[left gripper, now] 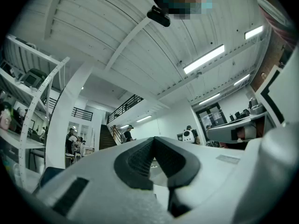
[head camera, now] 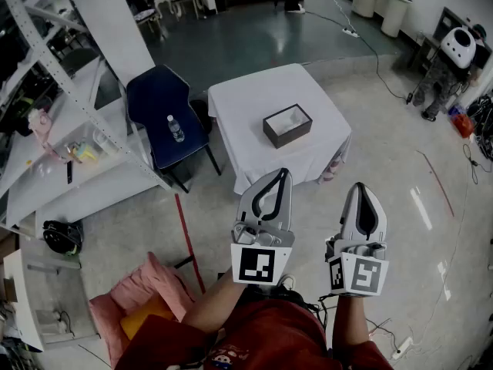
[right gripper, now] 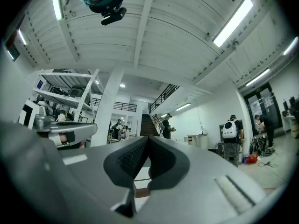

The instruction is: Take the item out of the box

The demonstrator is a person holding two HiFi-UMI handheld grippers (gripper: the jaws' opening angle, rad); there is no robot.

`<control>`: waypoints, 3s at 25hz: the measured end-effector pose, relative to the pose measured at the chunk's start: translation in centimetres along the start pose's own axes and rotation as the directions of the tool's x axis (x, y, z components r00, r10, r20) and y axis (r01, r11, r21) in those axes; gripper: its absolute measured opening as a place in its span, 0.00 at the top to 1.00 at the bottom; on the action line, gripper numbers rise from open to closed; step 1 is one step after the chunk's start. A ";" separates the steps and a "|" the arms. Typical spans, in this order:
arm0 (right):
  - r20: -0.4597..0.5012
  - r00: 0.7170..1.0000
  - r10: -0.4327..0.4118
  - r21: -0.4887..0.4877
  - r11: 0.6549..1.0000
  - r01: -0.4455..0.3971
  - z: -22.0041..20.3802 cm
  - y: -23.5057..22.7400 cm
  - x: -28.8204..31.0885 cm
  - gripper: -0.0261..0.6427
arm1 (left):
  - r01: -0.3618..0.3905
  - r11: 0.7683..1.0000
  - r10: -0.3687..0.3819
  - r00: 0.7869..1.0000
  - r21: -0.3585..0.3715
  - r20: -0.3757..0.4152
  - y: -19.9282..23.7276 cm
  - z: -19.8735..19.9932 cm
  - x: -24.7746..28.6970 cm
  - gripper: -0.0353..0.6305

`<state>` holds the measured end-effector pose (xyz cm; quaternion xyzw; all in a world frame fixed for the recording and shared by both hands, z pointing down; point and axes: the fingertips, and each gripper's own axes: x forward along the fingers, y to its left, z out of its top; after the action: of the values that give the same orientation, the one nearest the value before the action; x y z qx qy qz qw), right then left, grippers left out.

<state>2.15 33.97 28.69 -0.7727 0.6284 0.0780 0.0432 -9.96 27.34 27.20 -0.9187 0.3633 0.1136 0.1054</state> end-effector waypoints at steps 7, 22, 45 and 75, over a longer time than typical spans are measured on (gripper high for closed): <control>-0.005 1.000 -0.008 0.006 1.000 0.008 -0.1 -1.9 0.2 0.96 | -0.009 1.000 0.009 1.000 -0.017 0.013 -1.1 0.2 1.2 0.94; 0.011 1.000 0.010 0.071 0.997 -0.011 -1.4 -4.8 1.7 0.96 | 0.015 0.992 -0.006 0.997 0.125 -0.072 -3.0 -1.5 3.1 0.94; -0.014 0.995 0.094 0.096 0.991 -0.092 -4.2 -9.9 4.5 0.96 | -0.049 0.989 0.062 0.994 0.138 -0.091 -6.6 -3.8 7.2 0.94; -0.130 0.986 0.099 0.055 0.994 -0.093 -10.0 -2.9 28.7 0.96 | -0.068 0.993 0.080 0.990 0.099 -0.118 13.0 -11.4 22.0 0.94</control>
<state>11.31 5.23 33.44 -0.7437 0.6682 0.0130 0.0163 -1.84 0.79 30.30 -0.9037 0.4081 0.0437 0.1223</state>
